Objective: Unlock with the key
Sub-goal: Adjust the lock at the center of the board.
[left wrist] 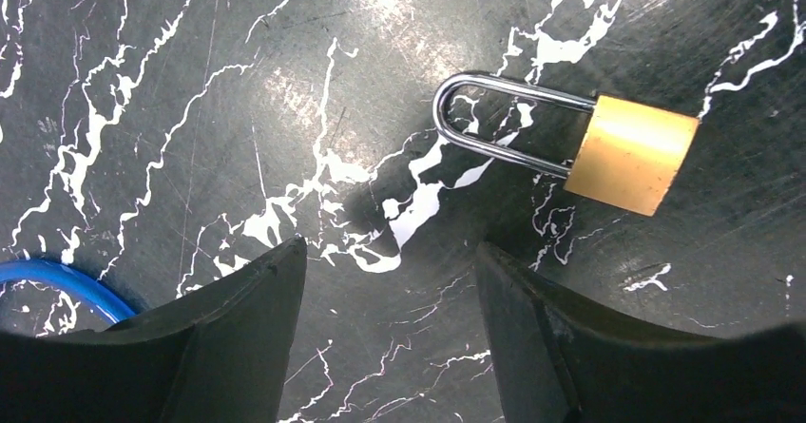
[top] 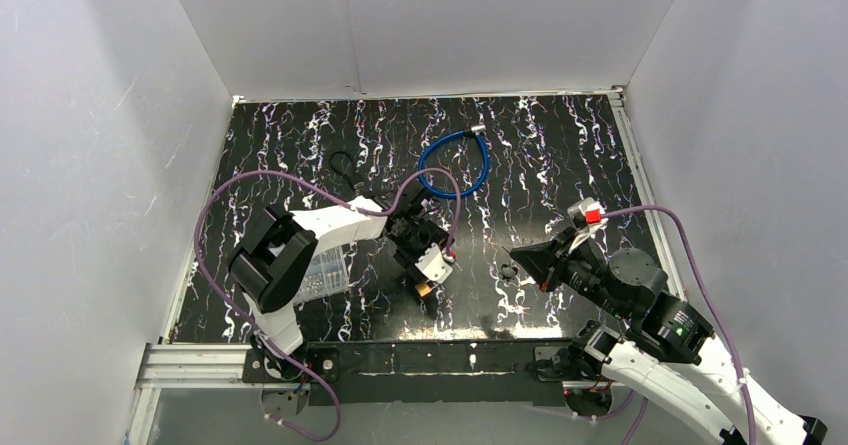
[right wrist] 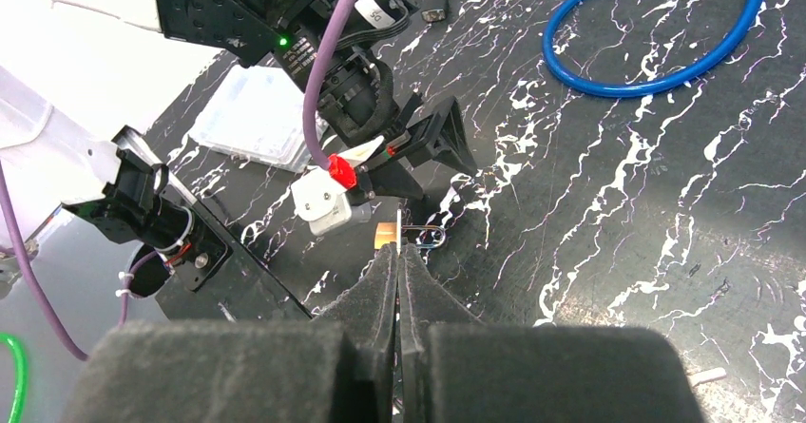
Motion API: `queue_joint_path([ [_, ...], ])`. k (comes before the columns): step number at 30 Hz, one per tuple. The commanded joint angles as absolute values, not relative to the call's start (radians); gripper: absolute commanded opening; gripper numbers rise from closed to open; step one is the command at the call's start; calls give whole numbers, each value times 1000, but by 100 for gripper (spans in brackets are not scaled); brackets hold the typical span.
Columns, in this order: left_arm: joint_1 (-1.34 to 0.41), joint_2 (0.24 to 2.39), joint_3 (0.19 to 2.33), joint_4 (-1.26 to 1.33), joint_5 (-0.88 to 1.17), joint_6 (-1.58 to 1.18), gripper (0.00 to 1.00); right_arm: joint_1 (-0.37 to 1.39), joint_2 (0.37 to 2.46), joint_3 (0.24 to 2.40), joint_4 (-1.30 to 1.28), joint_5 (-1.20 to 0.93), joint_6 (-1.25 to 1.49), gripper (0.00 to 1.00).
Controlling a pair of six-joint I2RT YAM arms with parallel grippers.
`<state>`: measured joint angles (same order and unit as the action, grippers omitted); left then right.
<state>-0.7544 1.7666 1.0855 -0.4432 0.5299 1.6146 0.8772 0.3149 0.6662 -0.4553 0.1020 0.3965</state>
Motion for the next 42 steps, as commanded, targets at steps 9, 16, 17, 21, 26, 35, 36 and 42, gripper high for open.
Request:
queue_joint_path([
  [9,-775,1608,946,-539,561,1573,65,874,309,718,-421,103,411,1],
  [16,-826,1597,943,-470,582,1489,65,875,307,712,-414,104,420,1],
  [17,-832,1602,948,-463,581,1482,65,875,305,712,-414,105,420,1],
  [21,-844,1615,964,-451,583,1464,64,874,300,716,-422,107,419,1],
  [26,-885,1578,975,-483,606,1417,65,874,297,717,-426,108,418,1],
  [35,-936,1577,1101,-527,640,1149,66,874,289,713,-426,108,419,1],
  [36,-935,1594,1132,-533,624,1118,65,874,289,713,-428,107,420,1],
  [42,-914,1685,1225,-544,564,1042,65,874,278,710,-431,117,421,1],
])
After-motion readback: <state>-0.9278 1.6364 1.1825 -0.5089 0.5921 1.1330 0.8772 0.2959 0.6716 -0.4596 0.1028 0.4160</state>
